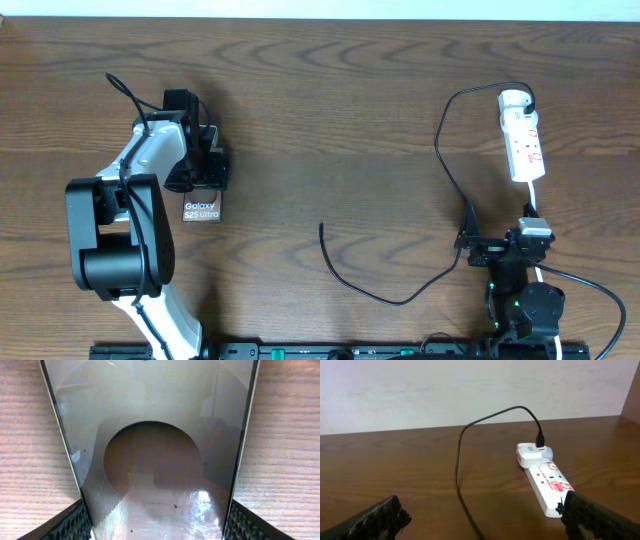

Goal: Plug charger to phone and switch on socket
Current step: 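Lift the phone with the left gripper and tilt it upright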

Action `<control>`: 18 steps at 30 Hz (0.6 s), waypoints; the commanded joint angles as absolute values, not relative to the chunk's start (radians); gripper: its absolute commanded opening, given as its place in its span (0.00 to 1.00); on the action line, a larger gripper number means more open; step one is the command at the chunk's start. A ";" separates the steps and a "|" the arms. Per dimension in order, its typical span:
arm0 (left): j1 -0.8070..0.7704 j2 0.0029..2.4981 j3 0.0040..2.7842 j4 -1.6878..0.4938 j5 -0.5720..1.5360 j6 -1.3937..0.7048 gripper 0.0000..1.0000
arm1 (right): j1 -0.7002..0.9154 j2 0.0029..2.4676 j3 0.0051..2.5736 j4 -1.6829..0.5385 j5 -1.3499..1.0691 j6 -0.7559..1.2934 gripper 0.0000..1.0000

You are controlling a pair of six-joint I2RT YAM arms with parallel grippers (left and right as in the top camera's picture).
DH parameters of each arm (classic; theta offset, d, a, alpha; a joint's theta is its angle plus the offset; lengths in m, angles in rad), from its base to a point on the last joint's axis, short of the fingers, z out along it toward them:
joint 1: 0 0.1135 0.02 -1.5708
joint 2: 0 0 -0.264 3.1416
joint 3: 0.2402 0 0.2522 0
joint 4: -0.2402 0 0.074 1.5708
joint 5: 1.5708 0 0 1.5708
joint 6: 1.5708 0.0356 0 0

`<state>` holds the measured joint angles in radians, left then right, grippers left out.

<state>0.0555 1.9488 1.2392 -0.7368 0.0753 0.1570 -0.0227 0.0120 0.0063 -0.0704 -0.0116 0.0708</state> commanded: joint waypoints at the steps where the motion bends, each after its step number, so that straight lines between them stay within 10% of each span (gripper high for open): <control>1: 0.056 1.860 1.290 -0.738 0.160 0.153 0.07 | -0.007 0.007 0.006 -0.075 -0.021 0.062 0.99; 18: 0.057 1.454 1.303 -0.677 0.598 -0.353 0.07 | -0.007 0.007 0.006 -0.075 -0.021 0.062 0.99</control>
<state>0.0555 1.5032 1.2682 -0.6941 0.4850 -0.0917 -0.0227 0.0120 0.0063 -0.0708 -0.0116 0.0708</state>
